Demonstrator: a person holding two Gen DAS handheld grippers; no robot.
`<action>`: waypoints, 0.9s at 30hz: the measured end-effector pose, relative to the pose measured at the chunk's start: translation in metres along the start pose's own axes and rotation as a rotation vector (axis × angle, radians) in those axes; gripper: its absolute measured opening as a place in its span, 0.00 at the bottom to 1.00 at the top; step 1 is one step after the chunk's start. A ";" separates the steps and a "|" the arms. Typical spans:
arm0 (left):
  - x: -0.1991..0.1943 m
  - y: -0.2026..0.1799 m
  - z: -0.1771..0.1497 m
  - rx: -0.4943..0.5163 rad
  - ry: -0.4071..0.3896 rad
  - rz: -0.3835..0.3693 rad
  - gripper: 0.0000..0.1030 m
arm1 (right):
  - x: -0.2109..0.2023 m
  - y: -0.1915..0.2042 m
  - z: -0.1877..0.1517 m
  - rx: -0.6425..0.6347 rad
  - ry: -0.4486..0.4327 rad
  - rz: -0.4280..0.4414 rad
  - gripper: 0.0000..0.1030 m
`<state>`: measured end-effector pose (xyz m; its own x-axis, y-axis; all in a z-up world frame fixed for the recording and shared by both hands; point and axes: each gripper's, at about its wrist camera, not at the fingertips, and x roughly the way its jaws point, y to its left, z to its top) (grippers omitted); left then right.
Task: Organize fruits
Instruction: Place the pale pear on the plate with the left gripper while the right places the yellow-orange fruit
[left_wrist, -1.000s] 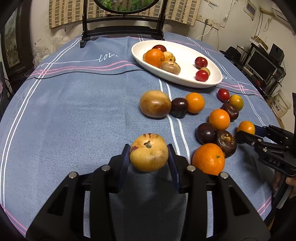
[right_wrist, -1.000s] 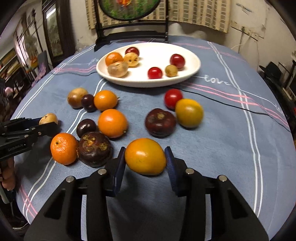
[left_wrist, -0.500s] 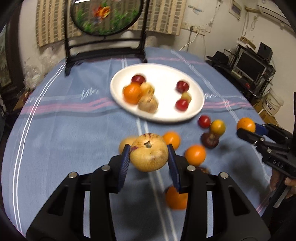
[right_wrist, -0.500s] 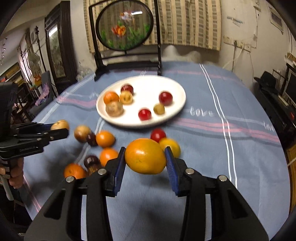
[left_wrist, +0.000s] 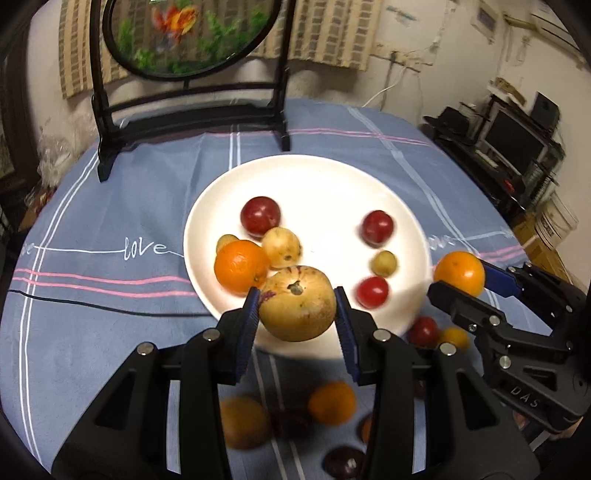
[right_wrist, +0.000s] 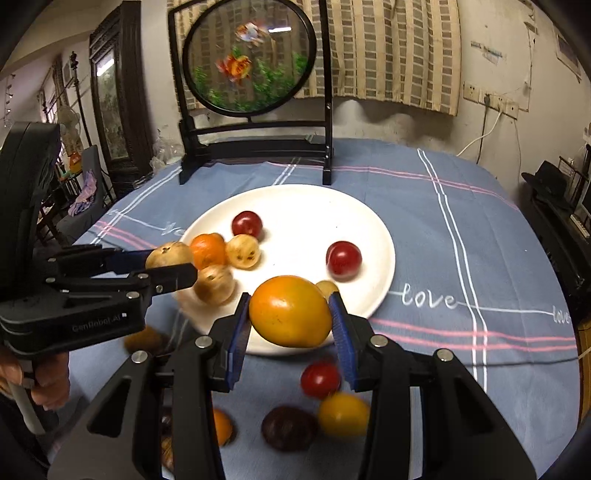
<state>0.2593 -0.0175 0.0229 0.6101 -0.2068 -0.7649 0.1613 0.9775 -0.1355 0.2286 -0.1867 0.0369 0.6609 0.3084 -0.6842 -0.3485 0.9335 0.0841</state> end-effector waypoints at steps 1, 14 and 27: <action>0.006 0.002 0.003 -0.007 0.005 0.005 0.39 | 0.009 -0.003 0.004 0.011 0.010 -0.001 0.41; 0.043 0.003 0.032 -0.015 -0.020 0.037 0.56 | 0.069 -0.003 0.013 0.028 0.053 -0.007 0.57; -0.010 -0.002 0.005 0.022 -0.070 0.088 0.80 | 0.008 -0.011 -0.012 0.029 -0.010 -0.029 0.64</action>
<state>0.2568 -0.0176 0.0340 0.6755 -0.1237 -0.7269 0.1213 0.9910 -0.0559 0.2301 -0.1966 0.0217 0.6772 0.2828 -0.6793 -0.3099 0.9469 0.0854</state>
